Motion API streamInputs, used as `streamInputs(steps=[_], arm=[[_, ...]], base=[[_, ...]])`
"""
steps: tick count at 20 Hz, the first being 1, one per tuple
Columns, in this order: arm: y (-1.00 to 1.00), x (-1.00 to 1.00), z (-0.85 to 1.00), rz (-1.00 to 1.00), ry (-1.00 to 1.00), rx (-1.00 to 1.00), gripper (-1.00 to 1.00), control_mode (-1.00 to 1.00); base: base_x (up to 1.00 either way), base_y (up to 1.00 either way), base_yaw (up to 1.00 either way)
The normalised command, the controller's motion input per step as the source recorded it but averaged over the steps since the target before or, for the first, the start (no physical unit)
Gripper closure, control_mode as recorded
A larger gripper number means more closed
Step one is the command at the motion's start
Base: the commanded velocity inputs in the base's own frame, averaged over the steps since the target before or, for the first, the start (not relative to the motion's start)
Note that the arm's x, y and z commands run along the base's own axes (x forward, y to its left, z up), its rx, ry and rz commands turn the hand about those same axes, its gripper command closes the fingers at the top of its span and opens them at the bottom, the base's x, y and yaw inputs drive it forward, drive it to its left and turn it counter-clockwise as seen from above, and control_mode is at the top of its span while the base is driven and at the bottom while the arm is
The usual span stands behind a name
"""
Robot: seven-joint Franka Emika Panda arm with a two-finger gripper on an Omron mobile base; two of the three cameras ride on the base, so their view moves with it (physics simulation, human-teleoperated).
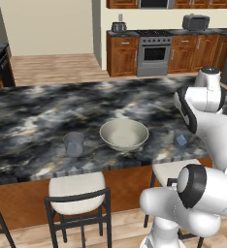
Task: There are four ice cubes in the ice bowl. Place two ice cubes in each glass of water.
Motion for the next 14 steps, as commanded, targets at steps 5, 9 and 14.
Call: streamInputs(steps=[5, 9, 14], arm=[[-0.15, 0.00, -0.13, 0.00, 0.00, 0.01, 1.00, -1.00], [-0.01, 0.01, -0.21, 0.00, 0.00, 0.00, 1.00, -1.00], [0.00, 0.10, -0.18, 0.02, 0.00, 0.00, 1.00, -1.00]], base=[[0.00, 0.00, 0.00], [0.00, 0.00, 0.00], [0.00, 0.00, 0.00]])
